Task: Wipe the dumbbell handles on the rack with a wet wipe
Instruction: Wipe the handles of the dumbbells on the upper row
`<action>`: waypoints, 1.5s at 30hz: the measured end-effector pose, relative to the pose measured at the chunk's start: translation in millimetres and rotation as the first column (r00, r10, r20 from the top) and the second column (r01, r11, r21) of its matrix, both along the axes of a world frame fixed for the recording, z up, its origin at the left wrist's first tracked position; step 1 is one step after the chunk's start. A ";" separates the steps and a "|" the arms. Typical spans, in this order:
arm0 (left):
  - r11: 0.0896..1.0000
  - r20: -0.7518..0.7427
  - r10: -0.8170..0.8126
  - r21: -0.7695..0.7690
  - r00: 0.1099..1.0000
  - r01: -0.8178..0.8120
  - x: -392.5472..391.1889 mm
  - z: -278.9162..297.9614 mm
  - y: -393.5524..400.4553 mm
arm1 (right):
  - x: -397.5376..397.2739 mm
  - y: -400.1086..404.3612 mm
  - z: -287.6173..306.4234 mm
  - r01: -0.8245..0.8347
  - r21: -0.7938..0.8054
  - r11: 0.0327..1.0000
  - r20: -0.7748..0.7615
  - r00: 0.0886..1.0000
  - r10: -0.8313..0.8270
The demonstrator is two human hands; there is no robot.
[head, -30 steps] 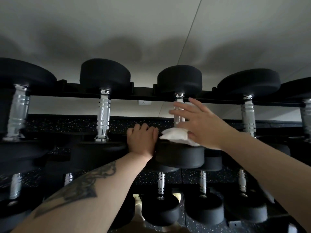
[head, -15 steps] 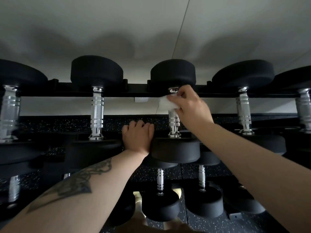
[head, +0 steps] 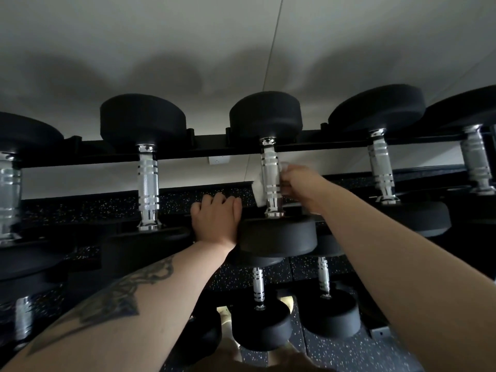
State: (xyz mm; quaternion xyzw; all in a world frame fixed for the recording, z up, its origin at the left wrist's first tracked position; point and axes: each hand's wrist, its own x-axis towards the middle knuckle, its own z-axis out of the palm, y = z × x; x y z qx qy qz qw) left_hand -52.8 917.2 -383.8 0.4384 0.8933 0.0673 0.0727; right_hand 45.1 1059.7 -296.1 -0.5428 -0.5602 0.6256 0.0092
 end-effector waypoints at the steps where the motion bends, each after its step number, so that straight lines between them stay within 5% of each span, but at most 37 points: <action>1: 1.000 0.003 -0.002 -0.010 1.000 0.002 0.0 0.0 0.0 | 9.3 -3.5 -4.3 -0.126 0.055 0.990 0.076 0.990 0.122; 3: 1.000 0.005 0.000 -0.028 1.000 0.000 -0.5 0.4 0.1 | 27.4 -11.6 -5.8 -0.318 0.169 0.933 0.211 0.936 0.281; 9: 0.999 -0.013 -0.012 -0.041 1.000 0.012 -0.1 -2.3 -0.4 | 50.2 -21.9 27.4 -0.414 0.376 0.829 0.353 0.891 0.285; 12: 0.991 -0.014 -0.042 -0.124 0.999 0.040 -0.5 1.6 -1.1 | 29.4 -38.6 31.4 -0.499 0.290 0.817 0.446 0.826 0.346; 15: 0.984 0.006 -0.047 -0.172 0.999 0.047 0.7 11.8 0.2 | 24.0 -43.7 24.4 -0.405 0.291 0.867 0.423 0.867 0.263; 18: 0.992 0.305 0.083 -0.116 0.949 -0.049 -7.0 24.4 5.4 | 45.5 -40.5 31.3 -0.252 0.400 0.881 0.341 0.933 0.111; 20: 0.971 0.653 0.187 -0.010 0.734 -0.239 -11.2 39.0 7.2 | 62.2 -41.2 37.1 -0.159 0.403 0.901 0.205 0.976 0.080; 22: 0.868 0.808 0.146 0.172 0.570 -0.466 0.3 61.0 11.3 | 80.8 -43.6 41.9 -0.044 0.380 0.924 0.023 0.999 0.038; 25: 0.779 0.661 0.051 0.443 0.749 -0.444 46.3 99.4 22.4 | 119.8 -40.1 50.7 0.089 0.390 0.916 -0.083 0.995 -0.061; 29: 0.819 0.462 -0.215 0.565 0.861 -0.098 118.7 124.9 58.9 | 184.8 -14.7 61.2 0.346 0.481 0.805 -0.150 0.938 -0.314; 31: 0.877 0.405 -0.272 0.479 0.873 0.051 140.4 118.3 85.6 | 209.4 9.6 70.7 0.413 0.559 0.719 -0.158 0.904 -0.396; 34: 0.969 0.395 -0.241 0.142 0.887 0.200 146.4 84.4 121.8 | 224.3 55.1 79.7 0.363 0.718 0.593 -0.102 0.899 -0.426; 37: 0.967 0.390 -0.113 -0.169 0.914 0.191 141.7 56.1 137.9 | 216.1 91.9 66.6 0.106 0.802 0.588 0.135 0.927 -0.351; 39: 0.932 0.317 -0.119 -0.292 0.941 0.216 140.6 48.6 139.1 | 199.4 106.1 44.3 -0.098 0.644 0.759 0.322 0.935 -0.152; 41: 0.864 0.257 -0.188 -0.416 0.948 0.284 140.7 43.9 143.5 | 188.2 114.5 29.2 -0.215 0.349 0.912 0.333 0.938 0.094; 45: 0.819 0.333 -0.072 -0.519 0.940 0.246 136.4 42.9 148.5 | 183.4 129.4 30.2 -0.384 0.000 0.923 0.255 0.893 0.371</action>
